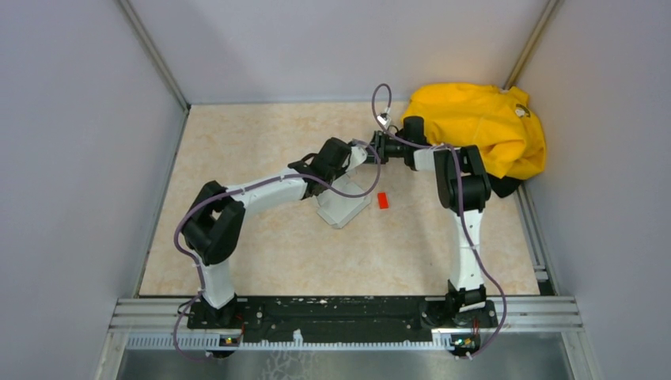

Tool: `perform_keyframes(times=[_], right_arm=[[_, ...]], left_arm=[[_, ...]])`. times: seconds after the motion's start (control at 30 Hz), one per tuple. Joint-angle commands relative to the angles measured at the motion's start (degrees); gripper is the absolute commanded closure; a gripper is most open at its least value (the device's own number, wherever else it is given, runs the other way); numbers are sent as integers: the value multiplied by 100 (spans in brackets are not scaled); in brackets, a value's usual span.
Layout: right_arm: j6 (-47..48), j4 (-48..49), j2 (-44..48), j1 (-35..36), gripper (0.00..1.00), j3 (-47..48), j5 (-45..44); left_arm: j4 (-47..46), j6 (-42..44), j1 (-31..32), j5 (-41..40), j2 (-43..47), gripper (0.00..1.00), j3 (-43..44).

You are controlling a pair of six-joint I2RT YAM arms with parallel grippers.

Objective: Fold the paper box

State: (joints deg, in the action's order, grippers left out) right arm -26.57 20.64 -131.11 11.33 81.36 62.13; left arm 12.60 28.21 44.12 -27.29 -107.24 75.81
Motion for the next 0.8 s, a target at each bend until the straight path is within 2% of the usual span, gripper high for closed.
perform_keyframes(times=[0.0,0.37,0.77], right_arm=[[160,527,-53,110,71,-26,311],[54,1118,-4,229,71,-506,415],[-483,2322,113,182,71,-1263,414]], left_arm=[[-127,90,90,-78,-14,100,-47],[-164,134,367,-350,-159,100,-159],[-326,203,880,-1092,-180,100,-351]])
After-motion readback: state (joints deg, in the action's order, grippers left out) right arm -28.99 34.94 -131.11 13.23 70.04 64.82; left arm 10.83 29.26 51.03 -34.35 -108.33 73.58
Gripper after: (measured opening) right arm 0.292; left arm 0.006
